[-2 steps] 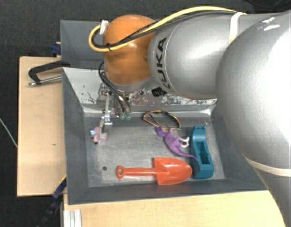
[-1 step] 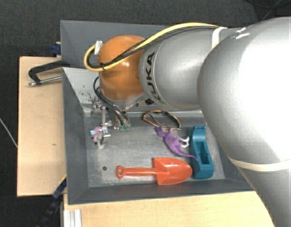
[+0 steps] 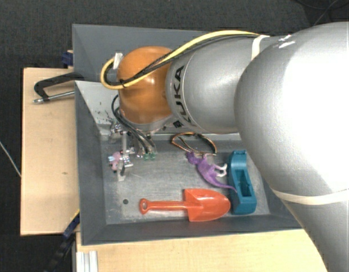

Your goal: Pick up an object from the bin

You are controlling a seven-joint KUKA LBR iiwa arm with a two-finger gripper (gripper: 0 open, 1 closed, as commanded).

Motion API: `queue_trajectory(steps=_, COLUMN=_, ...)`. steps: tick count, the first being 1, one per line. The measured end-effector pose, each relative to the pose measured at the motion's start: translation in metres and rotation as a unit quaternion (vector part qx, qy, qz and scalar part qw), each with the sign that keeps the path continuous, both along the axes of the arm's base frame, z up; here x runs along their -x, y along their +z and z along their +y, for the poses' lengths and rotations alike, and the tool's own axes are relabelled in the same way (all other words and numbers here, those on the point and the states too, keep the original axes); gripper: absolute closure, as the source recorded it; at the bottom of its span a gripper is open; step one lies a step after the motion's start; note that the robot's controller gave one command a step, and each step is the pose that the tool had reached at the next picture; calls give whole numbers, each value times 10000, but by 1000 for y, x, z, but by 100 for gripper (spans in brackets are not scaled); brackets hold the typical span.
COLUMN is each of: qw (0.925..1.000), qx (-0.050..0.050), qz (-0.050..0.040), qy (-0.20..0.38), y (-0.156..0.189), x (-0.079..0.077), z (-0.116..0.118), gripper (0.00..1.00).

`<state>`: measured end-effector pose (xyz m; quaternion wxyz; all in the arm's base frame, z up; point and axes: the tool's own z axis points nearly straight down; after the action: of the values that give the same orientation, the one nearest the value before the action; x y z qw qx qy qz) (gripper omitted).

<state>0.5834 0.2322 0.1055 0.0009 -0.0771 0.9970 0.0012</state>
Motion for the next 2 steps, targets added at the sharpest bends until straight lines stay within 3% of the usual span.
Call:
queue_trajectory(steps=1, qw=10000, qx=-6, qz=-22, qy=-55, y=20, x=-1, z=-15, gripper=0)
queue_trajectory(steps=2, qw=9990, qx=-1, qz=0, qy=-453, y=-30, x=-5, z=-15, gripper=0)
